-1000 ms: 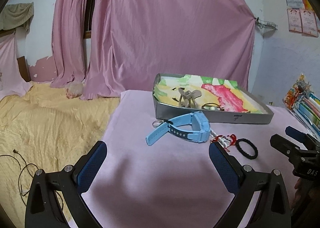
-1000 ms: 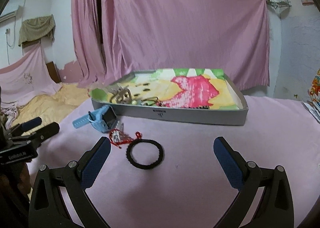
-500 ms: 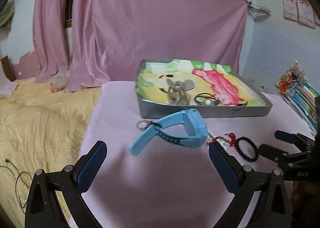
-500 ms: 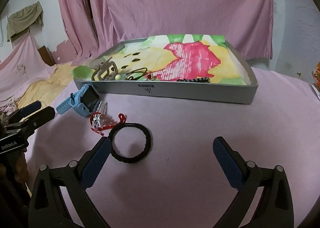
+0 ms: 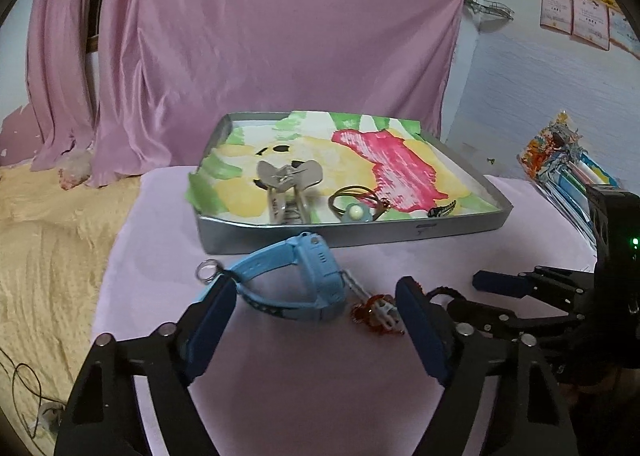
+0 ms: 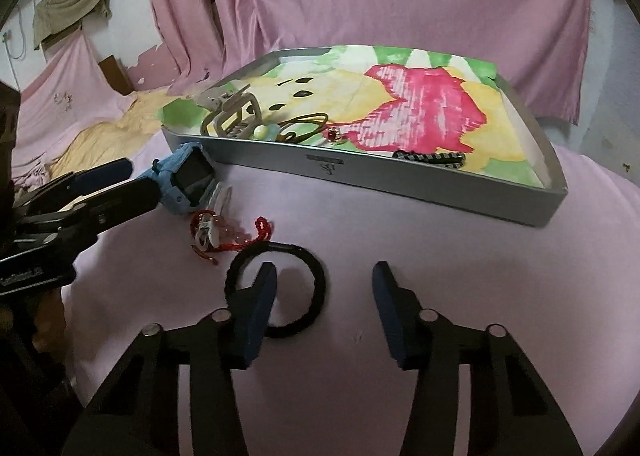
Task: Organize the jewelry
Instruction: 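Grasp the blue watch with the left tool while the right tool grasps the black hair tie, then carry the blue watch and black hair tie over the tray with both tools, then open both tools to drop the watch and hair tie into the tray, then withdraw both open tools from the tray back over the table, then grasp the silver ring with the left tool while the right tool reaches the red string bracelet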
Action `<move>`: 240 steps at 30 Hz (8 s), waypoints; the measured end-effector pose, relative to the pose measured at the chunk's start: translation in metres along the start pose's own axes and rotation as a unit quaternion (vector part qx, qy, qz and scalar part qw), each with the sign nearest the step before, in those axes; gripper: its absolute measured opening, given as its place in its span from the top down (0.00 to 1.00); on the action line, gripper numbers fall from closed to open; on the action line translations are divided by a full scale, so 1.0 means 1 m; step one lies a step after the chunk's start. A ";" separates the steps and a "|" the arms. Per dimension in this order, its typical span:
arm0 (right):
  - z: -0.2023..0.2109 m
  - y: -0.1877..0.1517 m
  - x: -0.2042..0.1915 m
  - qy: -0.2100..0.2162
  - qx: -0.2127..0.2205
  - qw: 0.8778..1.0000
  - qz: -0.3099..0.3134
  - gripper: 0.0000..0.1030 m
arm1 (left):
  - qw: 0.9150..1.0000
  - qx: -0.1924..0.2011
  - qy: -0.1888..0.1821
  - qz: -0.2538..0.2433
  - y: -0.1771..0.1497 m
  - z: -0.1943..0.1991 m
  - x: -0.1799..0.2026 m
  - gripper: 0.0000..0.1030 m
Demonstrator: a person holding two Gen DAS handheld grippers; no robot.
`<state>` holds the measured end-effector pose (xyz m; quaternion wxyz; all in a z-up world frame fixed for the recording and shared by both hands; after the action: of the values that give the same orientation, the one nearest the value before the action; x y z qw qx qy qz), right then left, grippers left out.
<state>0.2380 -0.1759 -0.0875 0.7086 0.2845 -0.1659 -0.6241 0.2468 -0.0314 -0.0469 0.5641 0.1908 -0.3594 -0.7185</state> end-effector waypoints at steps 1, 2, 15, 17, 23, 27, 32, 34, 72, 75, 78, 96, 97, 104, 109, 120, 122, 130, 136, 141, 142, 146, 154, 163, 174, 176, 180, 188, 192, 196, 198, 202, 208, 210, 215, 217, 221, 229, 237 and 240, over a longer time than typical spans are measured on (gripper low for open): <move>-0.001 0.001 0.000 0.000 -0.001 1.000 0.003 0.65 | 1.000 -0.003 -0.001 0.000 0.001 -0.002 0.001 0.30; -0.001 0.001 0.000 -0.002 -0.001 1.000 0.004 0.67 | 1.000 -0.005 -0.002 0.001 0.002 -0.004 0.002 0.32; -0.005 0.007 -0.006 0.006 -0.006 0.999 0.041 0.82 | 0.999 -0.039 0.008 0.009 0.002 -0.020 0.001 0.62; -0.005 0.006 -0.006 0.009 -0.006 0.999 0.041 0.87 | 0.999 -0.043 0.012 0.010 0.002 -0.022 -0.001 0.66; -0.005 0.005 -0.003 0.020 -0.006 0.999 0.029 0.95 | 0.998 -0.060 0.009 0.010 0.002 -0.025 0.000 0.72; -0.004 0.004 -0.002 0.019 -0.006 0.999 0.027 0.95 | 0.997 -0.081 -0.001 -0.004 -0.003 -0.029 0.006 0.80; -0.001 0.002 0.002 0.025 -0.001 1.000 0.010 0.95 | 0.997 -0.075 0.001 0.002 -0.006 -0.026 0.006 0.81; 0.006 0.004 0.006 0.029 0.017 0.999 0.000 0.95 | 0.998 -0.063 -0.005 0.007 -0.008 -0.020 0.008 0.82; -0.006 0.074 0.108 -0.032 0.095 0.992 -0.082 0.95 | 0.997 -0.018 -0.048 -0.059 0.079 -0.068 0.083 0.82; -0.011 0.072 0.109 -0.031 0.089 0.992 -0.085 0.95 | 0.997 -0.022 -0.044 -0.063 0.078 -0.072 0.083 0.82; -0.016 0.070 0.109 -0.030 0.082 0.992 -0.086 0.95 | 0.997 -0.024 -0.045 -0.063 0.077 -0.075 0.083 0.82; -0.024 0.067 0.109 -0.029 0.059 0.994 -0.087 0.95 | 0.995 -0.062 -0.058 -0.047 0.067 -0.100 0.079 0.80; -0.023 0.067 0.109 -0.029 0.059 0.994 -0.086 0.95 | 0.995 -0.061 -0.060 -0.043 0.067 -0.100 0.079 0.80; -0.021 0.066 0.110 -0.031 0.064 0.993 -0.092 0.90 | 0.996 -0.052 -0.063 -0.035 0.068 -0.095 0.077 0.80; -0.011 0.065 0.111 -0.035 0.087 0.991 -0.098 0.58 | 0.998 -0.026 -0.049 -0.027 0.072 -0.078 0.070 0.72; 0.035 0.059 0.108 -0.030 0.175 0.977 -0.115 0.30 | 0.998 0.062 -0.001 0.006 0.070 -0.033 0.044 0.21; 0.044 0.057 0.104 -0.029 0.191 0.975 -0.112 0.25 | 0.997 0.077 0.015 0.009 0.067 -0.023 0.039 0.17; 0.077 0.042 0.081 -0.028 0.249 0.964 -0.095 0.10 | 0.989 0.133 0.064 0.021 0.046 0.015 0.019 0.01; 0.101 0.027 0.059 -0.033 0.275 0.958 -0.078 0.07 | 0.984 0.156 0.073 0.035 0.028 0.044 0.007 0.01; 0.111 0.016 0.037 -0.041 0.277 0.959 -0.051 0.07 | 0.982 0.168 0.085 0.029 0.015 0.062 -0.001 0.01; 0.111 0.015 0.033 -0.040 0.278 0.959 -0.047 0.07 | 0.981 0.170 0.087 0.028 0.012 0.065 -0.003 0.01; 0.114 0.010 0.017 -0.037 0.275 0.960 -0.032 0.07 | 0.980 0.172 0.099 0.020 0.003 0.075 -0.011 0.01; 0.103 0.006 -0.012 -0.029 0.252 0.967 -0.009 0.07 | 0.978 0.173 0.115 0.012 -0.006 0.087 -0.030 0.01; 0.080 0.012 -0.025 -0.033 0.211 0.977 -0.002 0.07 | 0.982 0.142 0.119 0.018 -0.007 0.077 -0.056 0.01; 0.046 0.017 -0.024 -0.029 0.136 0.990 -0.009 0.07 | 0.995 0.050 0.079 0.021 -0.004 0.040 -0.069 0.01; 0.041 0.017 -0.023 -0.026 0.125 0.992 -0.011 0.07 | 0.996 0.039 0.072 0.017 -0.003 0.034 -0.067 0.01; 0.031 0.017 -0.024 -0.015 0.103 0.995 -0.010 0.17 | 0.998 0.018 0.062 0.010 -0.002 0.021 -0.064 0.04; 0.006 0.012 -0.034 0.019 0.041 0.999 0.004 0.33 | 0.998 -0.028 0.049 0.008 -0.002 -0.003 -0.062 0.26; -0.005 0.009 -0.043 0.038 0.013 0.999 0.015 0.33 | 0.998 -0.049 0.048 0.014 -0.001 -0.015 -0.065 0.36; -0.011 0.011 -0.046 0.036 0.002 0.999 0.021 0.34 | 0.996 -0.064 0.050 0.020 0.000 -0.025 -0.069 0.44; -0.014 0.012 -0.047 0.037 -0.003 0.999 0.021 0.39 | 0.996 -0.069 0.050 0.024 0.001 -0.029 -0.070 0.47; -0.017 0.016 -0.051 0.038 -0.006 0.999 0.025 0.42 | 0.995 -0.076 0.052 0.024 0.002 -0.035 -0.070 0.55; -0.021 0.018 -0.058 0.027 -0.009 0.999 0.037 0.45 | 0.995 -0.081 0.050 0.024 0.004 -0.041 -0.068 0.69; -0.022 0.019 -0.059 0.018 -0.010 0.999 0.042 0.45 | 0.995 -0.082 0.053 0.022 0.004 -0.042 -0.068 0.73; -0.020 0.019 -0.054 0.011 -0.008 0.999 0.037 0.55 | 0.995 -0.084 0.047 0.015 0.003 -0.042 -0.061 0.82; -0.019 0.019 -0.051 0.013 -0.007 0.999 0.033 0.59 | 0.995 -0.084 0.046 0.011 0.002 -0.042 -0.058 0.82; -0.018 0.018 -0.047 0.018 -0.005 0.999 0.027 0.66 | 0.996 -0.085 0.039 0.007 0.000 -0.040 -0.052 0.82; -0.015 0.014 -0.039 0.025 -0.004 1.000 0.017 0.76 | 0.996 -0.086 0.031 -0.001 -0.005 -0.037 -0.040 0.83; -0.012 0.008 -0.037 0.034 -0.004 0.999 0.017 0.78 | 0.996 -0.089 0.020 -0.006 -0.013 -0.030 -0.025 0.83; -0.009 0.005 -0.037 0.037 -0.004 0.999 0.017 0.78 | 0.996 -0.091 0.017 -0.005 -0.017 -0.027 -0.020 0.83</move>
<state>0.2410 -0.1377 -0.0873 0.7257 0.3016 -0.1420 -0.6018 0.2594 -0.0189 -0.0794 0.5810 0.1529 -0.2823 -0.7479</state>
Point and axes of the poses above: each gripper's, at about its wrist camera, not at the fingertips, and z roughly against the way its jaws point, x to its right, y to its top, the point moved 7 cm from there along -z, roughly the way its jaws point, and after that the axes turned 2 degrees about -x, right-handed, at the moved point
